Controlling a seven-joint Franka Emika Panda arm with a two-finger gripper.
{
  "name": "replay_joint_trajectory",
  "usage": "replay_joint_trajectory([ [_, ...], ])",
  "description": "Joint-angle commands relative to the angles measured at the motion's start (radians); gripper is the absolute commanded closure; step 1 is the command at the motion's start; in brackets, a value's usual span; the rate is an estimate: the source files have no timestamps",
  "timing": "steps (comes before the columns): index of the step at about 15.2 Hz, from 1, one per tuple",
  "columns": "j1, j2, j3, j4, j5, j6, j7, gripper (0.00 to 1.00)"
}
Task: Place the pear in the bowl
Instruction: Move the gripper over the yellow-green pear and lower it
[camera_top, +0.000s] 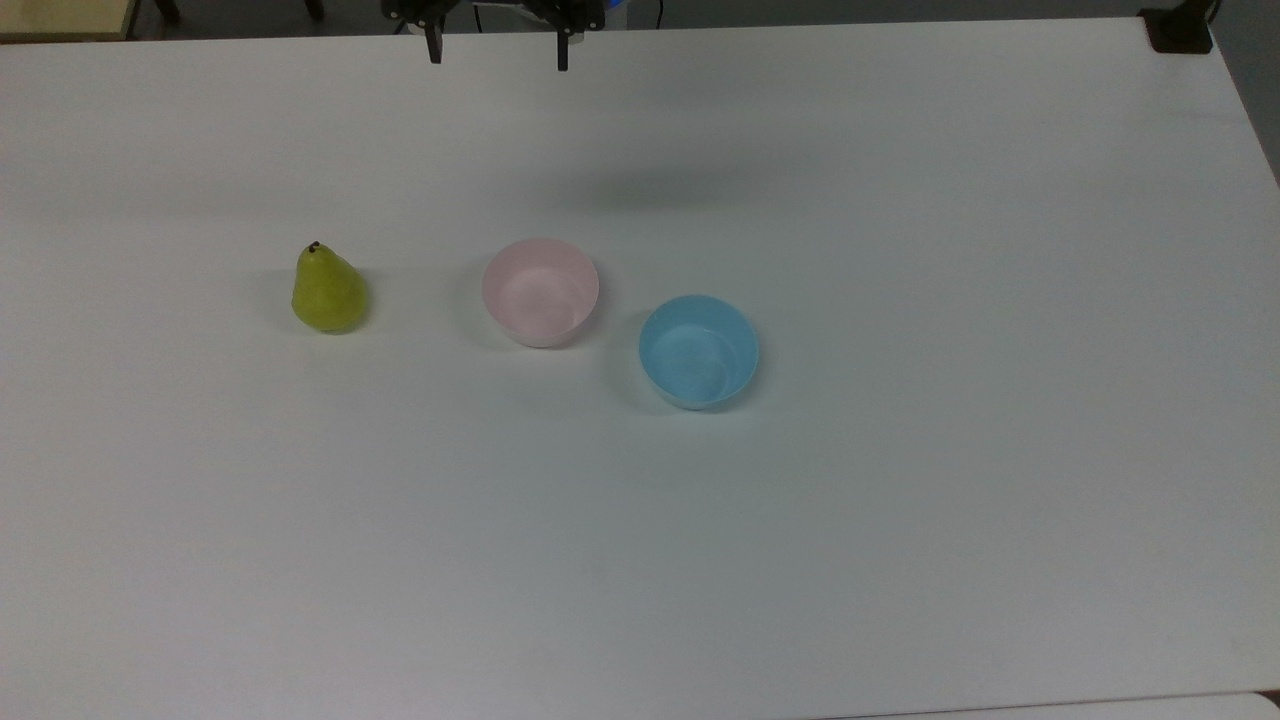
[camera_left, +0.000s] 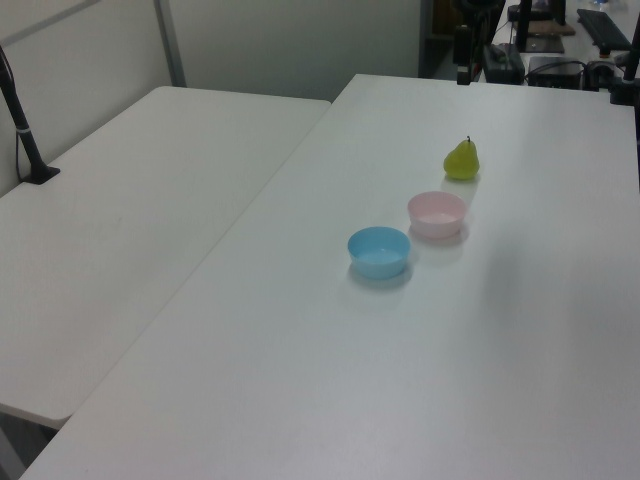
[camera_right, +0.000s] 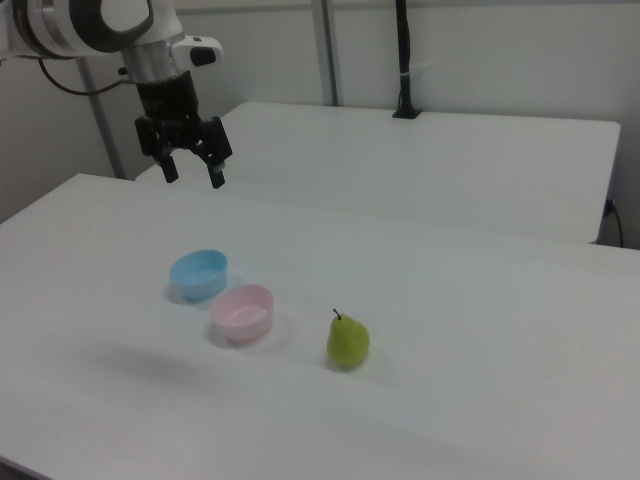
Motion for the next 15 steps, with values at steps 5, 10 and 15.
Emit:
replay_joint_trajectory([
  [5, 0.011, -0.004, -0.011, 0.003, -0.011, -0.004, -0.018, 0.0],
  [10, 0.006, -0.001, -0.014, 0.006, -0.011, -0.001, -0.026, 0.0],
  [15, -0.087, 0.013, -0.016, 0.005, -0.009, 0.011, -0.148, 0.0],
])
